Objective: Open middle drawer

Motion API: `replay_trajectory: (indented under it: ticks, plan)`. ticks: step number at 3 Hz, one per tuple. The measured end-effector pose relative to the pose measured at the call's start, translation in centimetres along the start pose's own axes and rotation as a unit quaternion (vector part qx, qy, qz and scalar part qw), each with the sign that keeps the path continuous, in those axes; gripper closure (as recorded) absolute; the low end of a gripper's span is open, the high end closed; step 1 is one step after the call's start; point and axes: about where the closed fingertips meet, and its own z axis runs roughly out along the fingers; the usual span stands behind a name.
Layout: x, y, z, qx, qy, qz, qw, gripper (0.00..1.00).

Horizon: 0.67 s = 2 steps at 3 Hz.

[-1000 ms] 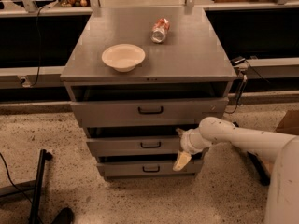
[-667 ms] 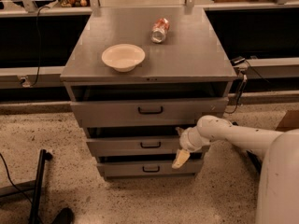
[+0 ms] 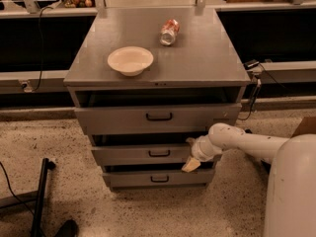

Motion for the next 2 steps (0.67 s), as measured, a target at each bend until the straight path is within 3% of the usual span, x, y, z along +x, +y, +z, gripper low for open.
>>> replay_trajectory:
  ticks: [2]
  plan:
    - [0.0, 2.3, -2.2, -0.007, -0.012, -0.006, 0.9999, 0.37]
